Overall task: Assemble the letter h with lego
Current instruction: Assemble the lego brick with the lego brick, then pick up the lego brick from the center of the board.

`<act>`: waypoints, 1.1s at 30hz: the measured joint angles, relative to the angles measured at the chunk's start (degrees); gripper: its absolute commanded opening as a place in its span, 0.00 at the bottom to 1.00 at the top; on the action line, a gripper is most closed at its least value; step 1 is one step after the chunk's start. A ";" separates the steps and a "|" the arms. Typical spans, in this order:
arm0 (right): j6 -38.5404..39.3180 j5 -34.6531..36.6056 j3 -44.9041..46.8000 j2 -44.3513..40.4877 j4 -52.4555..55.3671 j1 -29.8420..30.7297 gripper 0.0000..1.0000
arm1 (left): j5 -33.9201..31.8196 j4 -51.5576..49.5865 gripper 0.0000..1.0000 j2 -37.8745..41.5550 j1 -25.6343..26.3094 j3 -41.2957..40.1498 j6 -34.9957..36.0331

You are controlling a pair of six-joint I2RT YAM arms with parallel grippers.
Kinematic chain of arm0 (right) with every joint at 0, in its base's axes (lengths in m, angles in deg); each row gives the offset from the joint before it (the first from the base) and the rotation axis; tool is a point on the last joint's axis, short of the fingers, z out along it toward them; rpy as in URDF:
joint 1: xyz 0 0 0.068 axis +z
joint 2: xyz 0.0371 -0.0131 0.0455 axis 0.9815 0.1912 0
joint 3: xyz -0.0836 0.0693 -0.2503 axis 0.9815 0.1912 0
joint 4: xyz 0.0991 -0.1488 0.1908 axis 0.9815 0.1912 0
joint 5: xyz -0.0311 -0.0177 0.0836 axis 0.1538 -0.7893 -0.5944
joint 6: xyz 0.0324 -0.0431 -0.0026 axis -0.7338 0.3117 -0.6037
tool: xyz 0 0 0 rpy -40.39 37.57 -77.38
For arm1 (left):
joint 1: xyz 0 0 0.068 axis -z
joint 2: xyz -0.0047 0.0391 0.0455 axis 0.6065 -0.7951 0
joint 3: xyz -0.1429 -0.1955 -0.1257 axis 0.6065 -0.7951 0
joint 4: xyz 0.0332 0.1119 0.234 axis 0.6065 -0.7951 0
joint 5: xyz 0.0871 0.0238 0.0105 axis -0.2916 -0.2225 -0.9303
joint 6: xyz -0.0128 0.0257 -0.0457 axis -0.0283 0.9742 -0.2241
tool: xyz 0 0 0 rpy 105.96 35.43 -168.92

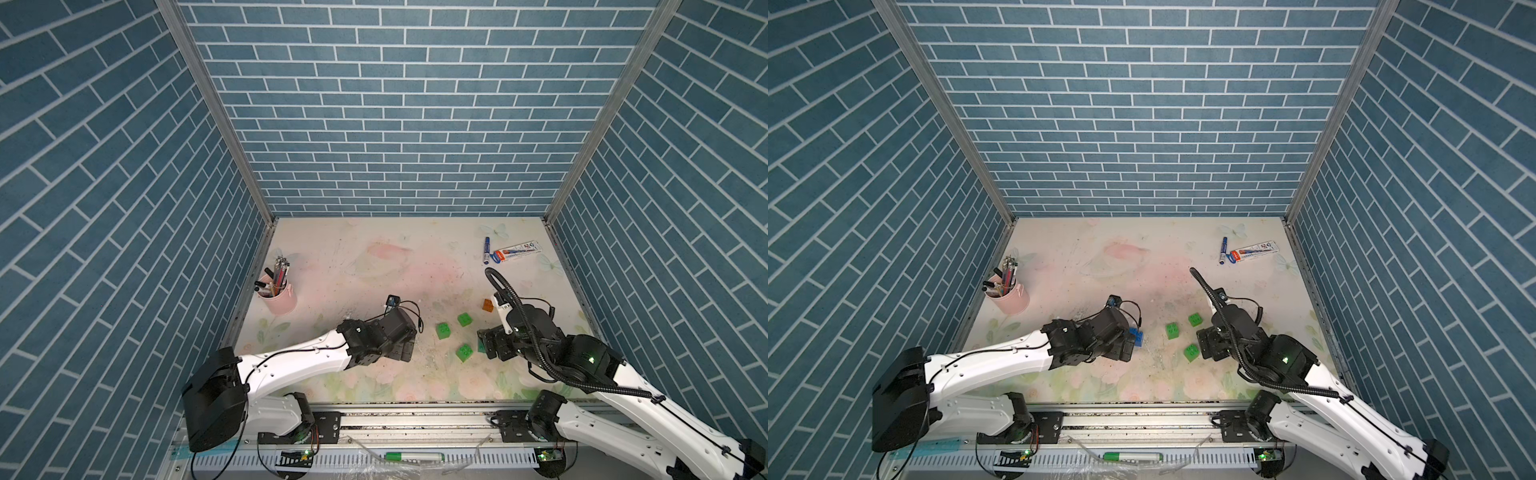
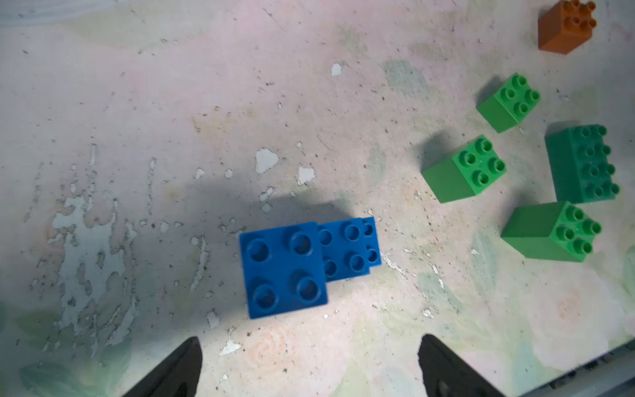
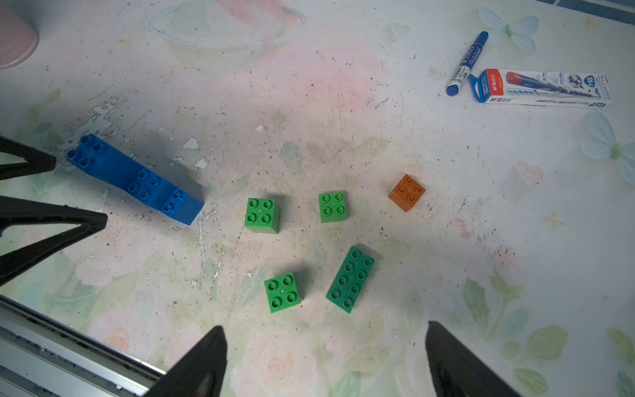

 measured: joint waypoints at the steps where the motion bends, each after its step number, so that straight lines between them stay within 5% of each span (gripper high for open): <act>1: 0.00 -0.02 0.00 0.00 0.00 0.00 0.90 | -0.92 1.01 0.99 0.79 -0.02 -0.94 -0.17; 13: 0.00 0.00 0.00 0.98 0.00 0.00 0.90 | -4.57 13.51 0.95 1.29 0.04 -5.38 -2.21; 33: 0.00 0.00 0.00 1.14 0.00 0.00 0.90 | -5.92 15.10 0.51 -1.22 0.09 -5.38 -4.94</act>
